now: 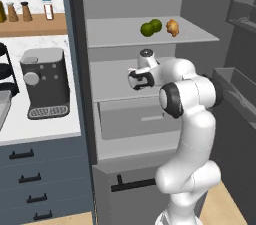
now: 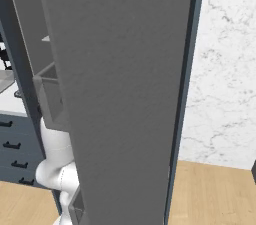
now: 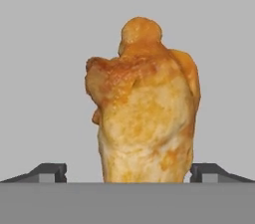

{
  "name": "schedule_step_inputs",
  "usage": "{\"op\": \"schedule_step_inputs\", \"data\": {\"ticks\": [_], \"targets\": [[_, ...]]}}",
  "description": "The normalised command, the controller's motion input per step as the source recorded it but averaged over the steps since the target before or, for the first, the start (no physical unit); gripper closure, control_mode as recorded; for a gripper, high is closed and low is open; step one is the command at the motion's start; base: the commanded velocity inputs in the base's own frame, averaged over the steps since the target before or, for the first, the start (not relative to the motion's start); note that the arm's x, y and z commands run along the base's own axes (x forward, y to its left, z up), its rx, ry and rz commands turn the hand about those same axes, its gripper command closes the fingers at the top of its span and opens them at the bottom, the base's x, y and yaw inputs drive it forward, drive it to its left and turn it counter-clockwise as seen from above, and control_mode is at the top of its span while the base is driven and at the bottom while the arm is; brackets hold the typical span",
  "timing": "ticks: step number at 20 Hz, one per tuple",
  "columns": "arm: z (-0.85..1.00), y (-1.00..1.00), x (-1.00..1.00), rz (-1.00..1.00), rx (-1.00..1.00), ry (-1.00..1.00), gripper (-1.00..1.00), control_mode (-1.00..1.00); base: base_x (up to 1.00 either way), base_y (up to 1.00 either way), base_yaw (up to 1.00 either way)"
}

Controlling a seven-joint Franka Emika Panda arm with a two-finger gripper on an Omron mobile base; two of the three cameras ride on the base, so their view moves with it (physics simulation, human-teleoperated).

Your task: Place one lime and one chicken drumstick in each tupperware on the nearby counter, to pack two identical lunches.

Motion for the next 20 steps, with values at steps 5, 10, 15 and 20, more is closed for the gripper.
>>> {"op": "schedule_step_inputs", "data": {"ticks": [5, 10, 15, 20], "targets": [[-0.31, 0.0, 0.01, -0.01, 0.0, 0.0, 1.0, -1.0, 0.0, 0.0, 0.0], [0.0, 0.0, -0.02, 0.0, 0.0, 0.0, 1.0, -1.0, 0.0, 0.0, 0.0], [0.03, 0.0, -0.77, 0.01, 0.0, 0.0, 1.0, -1.0, 0.0, 0.0, 0.0], [0.08, -0.02, -1.0, 0.07, 0.01, 0.02, 1.0, -1.0, 0.0, 0.0, 0.0]]}}
